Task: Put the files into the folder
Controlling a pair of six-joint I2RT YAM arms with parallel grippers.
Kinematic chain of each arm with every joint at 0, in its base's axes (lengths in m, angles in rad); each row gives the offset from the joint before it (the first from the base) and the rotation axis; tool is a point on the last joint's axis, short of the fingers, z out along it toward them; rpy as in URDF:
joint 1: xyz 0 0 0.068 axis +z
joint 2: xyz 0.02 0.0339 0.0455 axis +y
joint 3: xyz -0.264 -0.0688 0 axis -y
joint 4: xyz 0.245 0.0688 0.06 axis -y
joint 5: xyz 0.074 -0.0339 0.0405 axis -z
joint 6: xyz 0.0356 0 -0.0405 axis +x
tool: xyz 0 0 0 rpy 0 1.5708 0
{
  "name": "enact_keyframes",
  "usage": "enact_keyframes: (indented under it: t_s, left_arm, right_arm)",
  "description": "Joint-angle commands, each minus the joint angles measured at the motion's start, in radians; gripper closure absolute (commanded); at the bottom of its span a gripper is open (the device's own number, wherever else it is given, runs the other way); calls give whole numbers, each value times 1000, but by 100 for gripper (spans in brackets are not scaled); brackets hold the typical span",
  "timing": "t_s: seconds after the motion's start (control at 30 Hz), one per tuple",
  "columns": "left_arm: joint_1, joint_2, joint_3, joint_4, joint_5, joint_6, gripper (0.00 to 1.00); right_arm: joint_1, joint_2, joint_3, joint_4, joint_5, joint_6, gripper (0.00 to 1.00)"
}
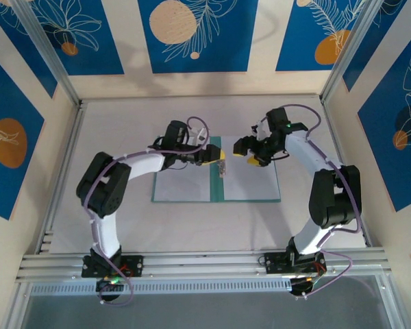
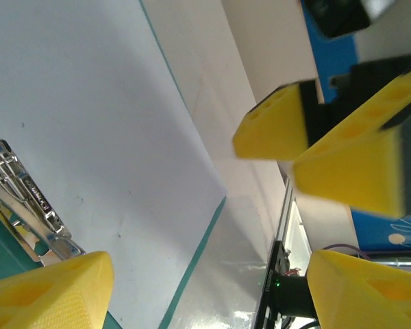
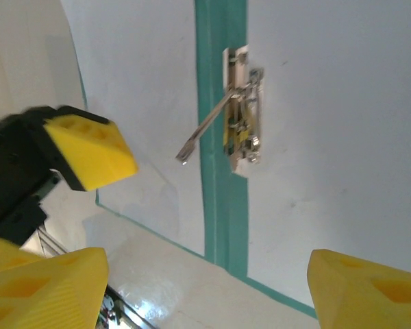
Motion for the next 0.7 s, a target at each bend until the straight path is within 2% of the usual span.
enact_keyframes:
  t_s: [0.0,0.23,0.27,0.4,0.5,0.67]
  left_arm:
    - [57,-132,-31,-49,-71,48,23]
    - [166,-293,-112,-304,-278,157,25]
    - [176,-300,-120,-332,-299,174,25]
    - [190,-298,-157,-441,-415,235,30]
    - [191,-285,-184,-485,-481,259,32]
    - [191,-252,-219,-488,-516,270,37]
  right_arm:
    - [68,-25,16,-26,-12,56,23]
    - [208,73,128,-86,169,143,23]
    - [231,97,150,-102,200,149,26]
    - [303,187,239,-144,298,178,35]
    - [344,248,306,-189,395,194,37]
    - [376,333,388,-240,481,213,40]
